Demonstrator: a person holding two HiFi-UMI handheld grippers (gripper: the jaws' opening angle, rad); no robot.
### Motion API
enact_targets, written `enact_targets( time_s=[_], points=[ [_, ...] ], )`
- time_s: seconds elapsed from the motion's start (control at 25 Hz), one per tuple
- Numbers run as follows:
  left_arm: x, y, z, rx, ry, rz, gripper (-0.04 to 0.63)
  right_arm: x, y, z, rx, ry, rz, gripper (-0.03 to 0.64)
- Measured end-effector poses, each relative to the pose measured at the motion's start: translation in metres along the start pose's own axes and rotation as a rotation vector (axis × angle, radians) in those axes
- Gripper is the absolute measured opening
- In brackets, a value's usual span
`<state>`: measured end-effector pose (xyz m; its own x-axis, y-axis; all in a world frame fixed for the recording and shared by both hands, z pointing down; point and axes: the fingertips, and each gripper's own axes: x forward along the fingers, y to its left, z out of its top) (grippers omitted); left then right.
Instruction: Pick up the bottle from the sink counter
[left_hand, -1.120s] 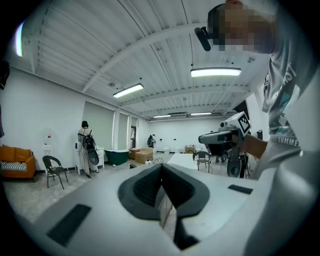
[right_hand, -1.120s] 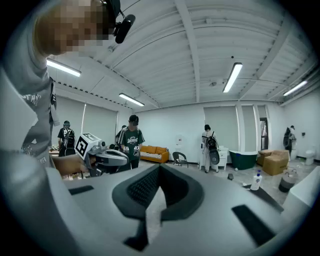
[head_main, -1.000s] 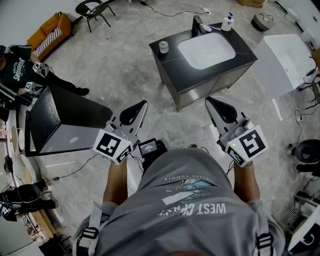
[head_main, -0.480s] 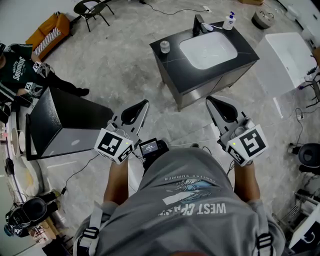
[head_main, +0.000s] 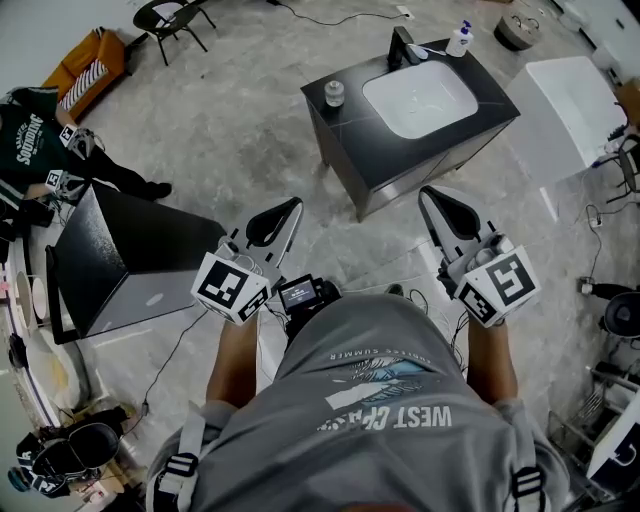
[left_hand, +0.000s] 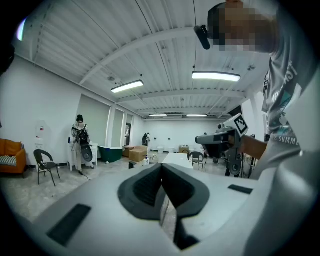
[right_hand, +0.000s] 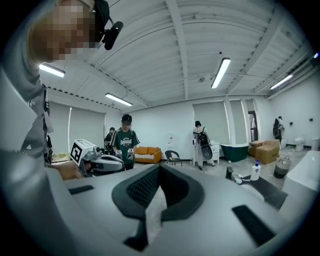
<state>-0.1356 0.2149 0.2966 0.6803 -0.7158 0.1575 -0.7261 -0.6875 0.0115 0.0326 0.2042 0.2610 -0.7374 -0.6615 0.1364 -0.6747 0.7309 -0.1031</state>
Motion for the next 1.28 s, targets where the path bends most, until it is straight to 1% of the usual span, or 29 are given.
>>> enact_targets(
  time_s=[0.24, 0.44, 0.64, 1.0, 1.28],
  points=[
    [0.007, 0.015, -0.006, -0.004, 0.007, -0.070, 0.005, 0.018, 0.002, -0.001, 0.014, 0.012, -0.046, 0.002],
    [0.022, 0.027, -0.009, -0.014, 0.017, -0.075, 0.005, 0.029, -0.014, -0.003, 0.021, 0.028, -0.050, 0.002],
    [0.051, 0.034, -0.007, -0.019, 0.020, -0.040, 0.005, 0.042, -0.045, -0.001, 0.024, 0.021, -0.009, 0.002],
    [0.114, 0.044, 0.002, -0.025, 0.021, 0.043, 0.005, 0.060, -0.117, 0.001, 0.028, 0.029, 0.074, 0.002],
    [0.156, 0.042, 0.000, -0.040, 0.035, 0.112, 0.005, 0.066, -0.162, -0.001, 0.029, 0.041, 0.151, 0.002]
  ],
)
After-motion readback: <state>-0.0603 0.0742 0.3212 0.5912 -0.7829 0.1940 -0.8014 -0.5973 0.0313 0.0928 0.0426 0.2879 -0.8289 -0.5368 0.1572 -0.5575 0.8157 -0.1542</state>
